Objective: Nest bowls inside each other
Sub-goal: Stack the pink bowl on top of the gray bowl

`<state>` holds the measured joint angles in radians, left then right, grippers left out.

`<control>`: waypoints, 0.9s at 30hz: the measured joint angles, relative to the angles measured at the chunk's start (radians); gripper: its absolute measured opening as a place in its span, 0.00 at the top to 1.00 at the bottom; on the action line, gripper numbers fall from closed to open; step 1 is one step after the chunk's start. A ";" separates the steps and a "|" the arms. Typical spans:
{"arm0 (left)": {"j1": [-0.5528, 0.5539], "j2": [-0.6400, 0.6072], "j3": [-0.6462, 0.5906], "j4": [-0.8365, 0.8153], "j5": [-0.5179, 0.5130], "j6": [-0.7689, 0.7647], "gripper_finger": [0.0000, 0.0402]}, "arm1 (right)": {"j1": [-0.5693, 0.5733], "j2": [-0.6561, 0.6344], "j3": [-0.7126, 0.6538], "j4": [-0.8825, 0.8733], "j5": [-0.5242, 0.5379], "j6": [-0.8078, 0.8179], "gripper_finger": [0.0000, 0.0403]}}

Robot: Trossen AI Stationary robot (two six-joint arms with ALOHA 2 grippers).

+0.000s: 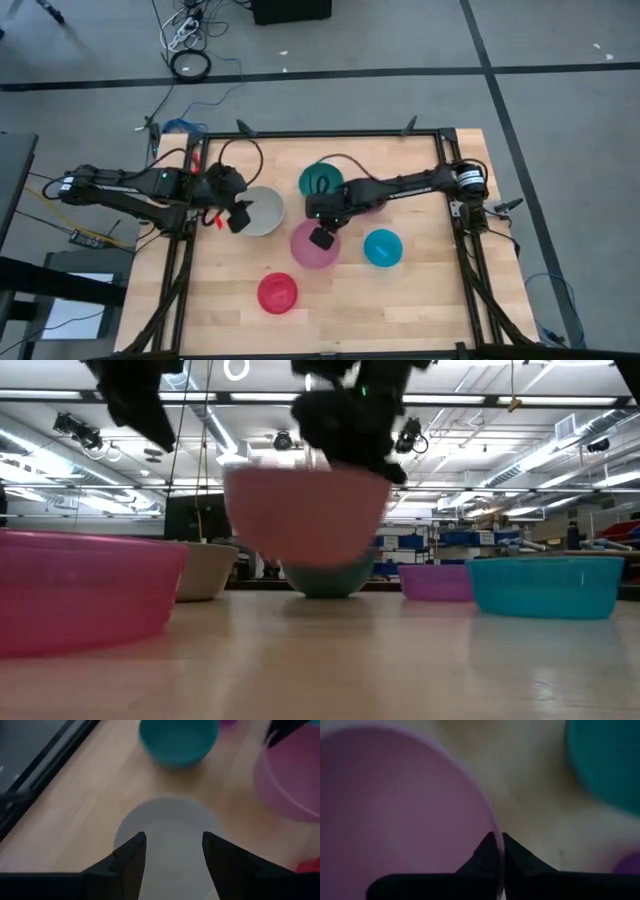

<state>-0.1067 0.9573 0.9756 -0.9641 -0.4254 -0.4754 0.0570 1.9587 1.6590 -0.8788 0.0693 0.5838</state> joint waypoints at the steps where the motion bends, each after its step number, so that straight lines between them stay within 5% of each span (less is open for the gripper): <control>1: 0.000 0.000 0.000 0.042 0.000 0.016 0.49 | -0.004 -0.004 0.028 0.003 0.014 -0.020 1.00; 10: 0.000 -0.008 0.002 0.474 0.034 0.173 0.49 | -0.146 0.048 0.176 0.198 0.029 -0.202 1.00; 27: 0.000 -0.014 0.064 0.626 0.033 0.263 0.49 | -0.243 0.245 0.175 0.640 -0.125 -0.267 1.00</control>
<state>-0.1070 0.9431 1.0401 -0.3382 -0.3920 -0.2127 -0.1856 2.2042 1.8339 -0.2387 -0.0553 0.3170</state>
